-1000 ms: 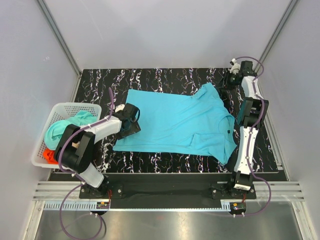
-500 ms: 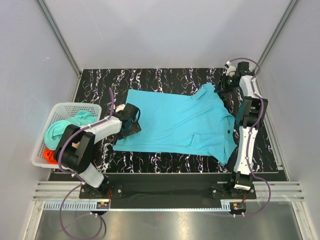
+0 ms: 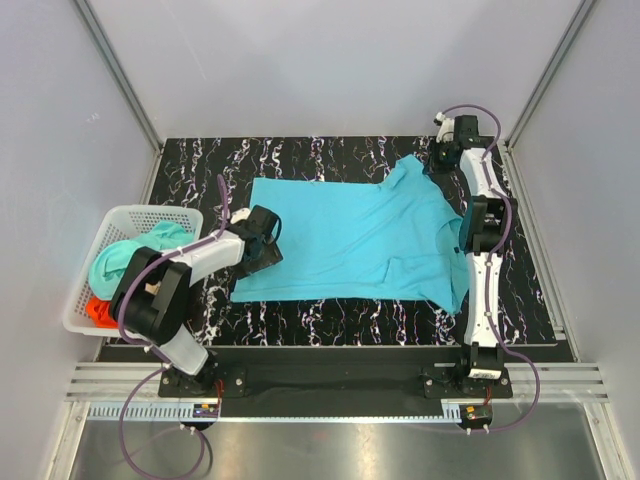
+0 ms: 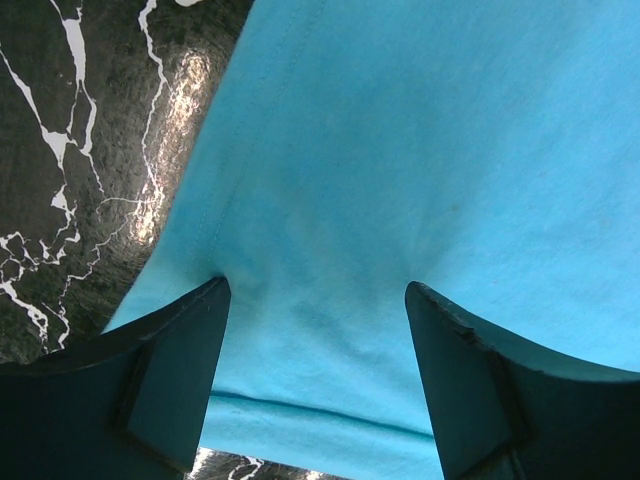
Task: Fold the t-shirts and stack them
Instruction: Flatten the tshirt out
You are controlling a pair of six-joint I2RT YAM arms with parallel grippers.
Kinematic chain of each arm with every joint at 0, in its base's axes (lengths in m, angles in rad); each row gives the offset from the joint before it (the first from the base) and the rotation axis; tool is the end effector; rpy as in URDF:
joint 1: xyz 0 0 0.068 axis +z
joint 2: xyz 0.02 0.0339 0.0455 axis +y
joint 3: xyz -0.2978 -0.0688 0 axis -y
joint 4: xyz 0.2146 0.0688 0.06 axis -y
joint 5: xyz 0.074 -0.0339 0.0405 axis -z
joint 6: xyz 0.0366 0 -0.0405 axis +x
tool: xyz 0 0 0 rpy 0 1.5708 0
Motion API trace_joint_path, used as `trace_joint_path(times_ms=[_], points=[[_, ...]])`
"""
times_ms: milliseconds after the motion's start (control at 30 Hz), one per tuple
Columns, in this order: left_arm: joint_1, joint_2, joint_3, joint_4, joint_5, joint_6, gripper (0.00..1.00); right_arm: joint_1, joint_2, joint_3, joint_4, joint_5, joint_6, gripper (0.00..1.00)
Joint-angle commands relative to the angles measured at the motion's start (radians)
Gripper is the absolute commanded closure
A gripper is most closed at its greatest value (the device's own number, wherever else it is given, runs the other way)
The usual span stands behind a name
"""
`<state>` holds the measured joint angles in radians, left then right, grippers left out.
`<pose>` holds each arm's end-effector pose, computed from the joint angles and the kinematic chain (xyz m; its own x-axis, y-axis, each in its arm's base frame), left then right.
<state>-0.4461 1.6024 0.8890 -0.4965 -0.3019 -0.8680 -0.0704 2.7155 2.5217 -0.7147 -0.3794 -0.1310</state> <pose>0.2477 -0.1064 0.2142 -0.7876 -0.4309 -0.4405 -0.4390 0.8940 -0.0896 0.5792 -0.0273 0.1690 -0.7588 -0.0681 -0.6478 -0.2632 0.9418 0.2092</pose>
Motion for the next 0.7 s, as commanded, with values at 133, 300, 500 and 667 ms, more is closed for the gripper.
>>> trace_joint_path(times_ms=[133, 300, 500, 667], points=[[-0.006, 0.053, 0.07, -0.007, -0.029, -0.035, 0.23, -0.006, 0.026, 0.065, 0.135, 0.077, -0.016, 0.99], [-0.017, 0.018, 0.137, -0.028, -0.052, 0.046, 0.23, -0.006, -0.04, 0.029, 0.136, 0.106, 0.017, 0.7], [-0.028, -0.071, 0.271, -0.102, -0.1, 0.175, 0.23, -0.006, -0.305, -0.118, 0.094, 0.189, 0.093, 0.48], [-0.028, -0.157, 0.262, -0.094, -0.054, 0.23, 0.2, -0.006, -0.491, -0.278, -0.095, 0.27, 0.22, 0.48]])
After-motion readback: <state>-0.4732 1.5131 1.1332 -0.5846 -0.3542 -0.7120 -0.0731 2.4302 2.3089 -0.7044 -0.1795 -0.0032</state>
